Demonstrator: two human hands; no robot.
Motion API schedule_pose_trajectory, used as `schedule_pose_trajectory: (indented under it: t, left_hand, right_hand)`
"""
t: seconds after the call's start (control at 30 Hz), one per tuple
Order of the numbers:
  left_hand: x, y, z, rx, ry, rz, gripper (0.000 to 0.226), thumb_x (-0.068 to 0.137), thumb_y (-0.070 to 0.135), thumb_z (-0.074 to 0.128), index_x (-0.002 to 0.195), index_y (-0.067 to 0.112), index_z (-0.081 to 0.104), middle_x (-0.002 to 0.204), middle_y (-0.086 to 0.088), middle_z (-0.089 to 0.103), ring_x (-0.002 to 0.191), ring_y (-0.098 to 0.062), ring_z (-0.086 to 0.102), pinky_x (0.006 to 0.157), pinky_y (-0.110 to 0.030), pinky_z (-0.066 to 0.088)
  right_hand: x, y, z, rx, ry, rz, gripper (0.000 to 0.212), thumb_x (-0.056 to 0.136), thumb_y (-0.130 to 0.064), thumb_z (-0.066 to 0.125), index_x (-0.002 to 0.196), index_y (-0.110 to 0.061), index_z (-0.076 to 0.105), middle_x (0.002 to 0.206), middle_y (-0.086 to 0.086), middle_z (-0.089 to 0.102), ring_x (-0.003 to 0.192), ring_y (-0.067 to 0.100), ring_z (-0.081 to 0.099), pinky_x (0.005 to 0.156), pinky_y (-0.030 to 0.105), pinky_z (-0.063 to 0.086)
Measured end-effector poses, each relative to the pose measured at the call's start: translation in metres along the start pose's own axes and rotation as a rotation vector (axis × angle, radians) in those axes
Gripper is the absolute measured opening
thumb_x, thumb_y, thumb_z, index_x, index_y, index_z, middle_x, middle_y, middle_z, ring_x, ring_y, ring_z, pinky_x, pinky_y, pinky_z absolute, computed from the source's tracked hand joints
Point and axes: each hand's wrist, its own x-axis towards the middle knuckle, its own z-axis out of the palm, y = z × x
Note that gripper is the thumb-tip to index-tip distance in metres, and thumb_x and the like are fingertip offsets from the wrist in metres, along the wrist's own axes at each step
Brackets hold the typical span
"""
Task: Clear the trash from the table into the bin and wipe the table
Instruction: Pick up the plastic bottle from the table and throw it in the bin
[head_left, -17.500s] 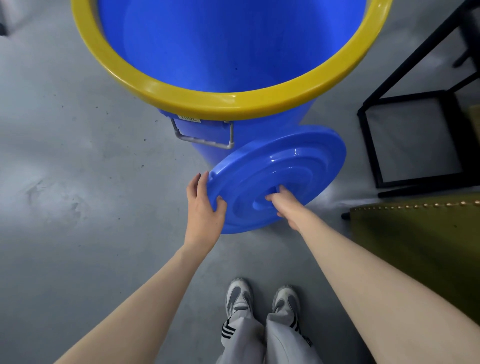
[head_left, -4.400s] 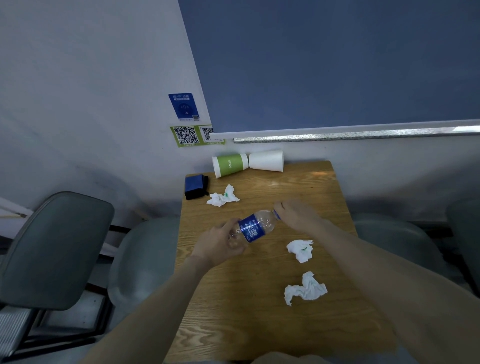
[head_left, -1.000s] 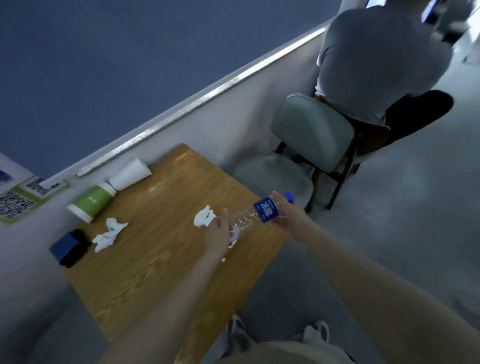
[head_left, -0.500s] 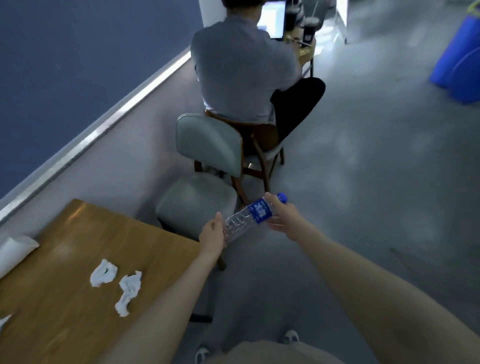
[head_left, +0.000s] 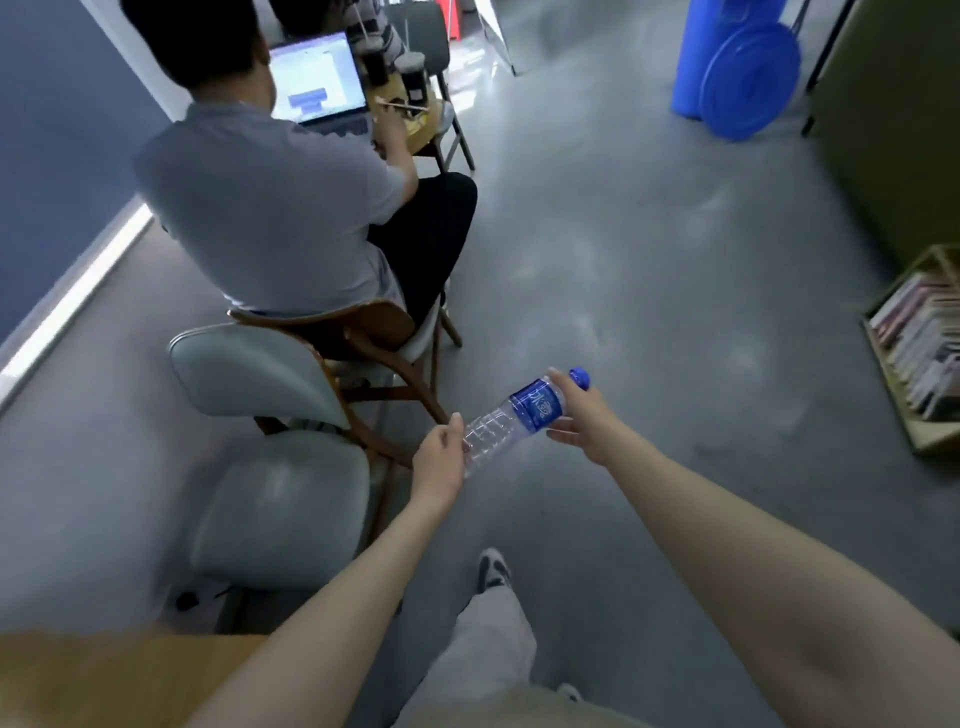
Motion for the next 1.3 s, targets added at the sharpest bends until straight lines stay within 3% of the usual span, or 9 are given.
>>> schedule_pose_trajectory:
  t: [0.17,0.3,0.43,0.6,0.77,0.87,1.07,1.3]
  left_hand:
    - [0.058,0.048,0.043,0.03,-0.1,0.088,0.053,0.105,0.048,0.035,0.093,0.006,0.065,0.084,-0.004,0.067,0.081,-0.021,0.061,0.078,-0.036,0.044]
    - [0.112,0.094,0.077,-0.001,-0.148,0.154,0.052,0.105,0.047,0.035,0.085,0.006,0.061,0.074,0.0,0.06,0.072,-0.019,0.056,0.065,-0.031,0.042]
    - [0.163,0.141,0.109,-0.028,-0.241,0.172,0.055,0.104,0.049,0.036,0.09,0.002,0.062,0.086,-0.014,0.067,0.08,-0.032,0.064,0.075,-0.047,0.053]
    - [0.217,0.201,0.153,-0.092,-0.359,0.219,0.039,0.101,0.053,0.042,0.084,0.025,0.062,0.087,-0.001,0.069,0.071,-0.015,0.064,0.048,-0.029,0.051]
    - [0.245,0.24,0.194,-0.135,-0.432,0.192,0.04,0.101,0.051,0.045,0.096,0.017,0.067,0.09,-0.003,0.071,0.074,-0.016,0.063,0.052,-0.03,0.055]
    - [0.261,0.261,0.221,-0.142,-0.449,0.184,0.039,0.1,0.051,0.046,0.092,0.019,0.067,0.086,-0.002,0.071,0.072,-0.016,0.064,0.053,-0.03,0.056]
    - [0.302,0.312,0.282,-0.163,-0.508,0.169,0.036,0.099,0.049,0.052,0.091,0.018,0.067,0.088,-0.004,0.07,0.076,-0.022,0.067,0.051,-0.028,0.055]
    - [0.361,0.396,0.354,-0.169,-0.498,0.125,0.032,0.098,0.048,0.054,0.093,0.019,0.066,0.091,-0.004,0.07,0.077,-0.019,0.065,0.055,-0.03,0.057]
  right_hand:
    - [0.039,-0.037,-0.04,0.074,0.108,-0.003,0.05,0.087,-0.059,0.063,0.118,-0.02,0.057,0.094,0.004,0.075,0.087,0.024,0.073,0.073,0.034,0.06]
    - [0.068,-0.082,-0.068,0.121,0.2,-0.026,0.051,0.089,-0.055,0.062,0.124,-0.018,0.056,0.099,0.007,0.072,0.089,0.025,0.072,0.072,0.033,0.06]
    - [0.089,-0.126,-0.094,0.163,0.279,-0.034,0.052,0.092,-0.055,0.06,0.129,-0.019,0.053,0.103,0.006,0.07,0.092,0.025,0.07,0.073,0.033,0.059]
    - [0.112,-0.174,-0.132,0.234,0.385,-0.083,0.053,0.093,-0.058,0.056,0.129,-0.019,0.055,0.113,0.006,0.071,0.097,0.025,0.07,0.07,0.031,0.058]
    - [0.13,-0.207,-0.168,0.253,0.424,-0.115,0.047,0.089,-0.054,0.065,0.124,-0.023,0.06,0.115,0.007,0.071,0.101,0.026,0.07,0.075,0.032,0.058]
    - [0.148,-0.222,-0.191,0.245,0.447,-0.137,0.042,0.088,-0.049,0.069,0.12,-0.025,0.059,0.114,0.006,0.07,0.098,0.025,0.07,0.08,0.035,0.059]
    - [0.199,-0.255,-0.249,0.304,0.468,-0.13,0.033,0.087,-0.05,0.069,0.11,-0.029,0.058,0.107,0.003,0.072,0.094,0.022,0.07,0.074,0.033,0.058]
    - [0.279,-0.327,-0.326,0.308,0.403,-0.123,0.046,0.084,-0.053,0.071,0.12,-0.026,0.058,0.111,0.004,0.072,0.094,0.022,0.071,0.072,0.032,0.058]
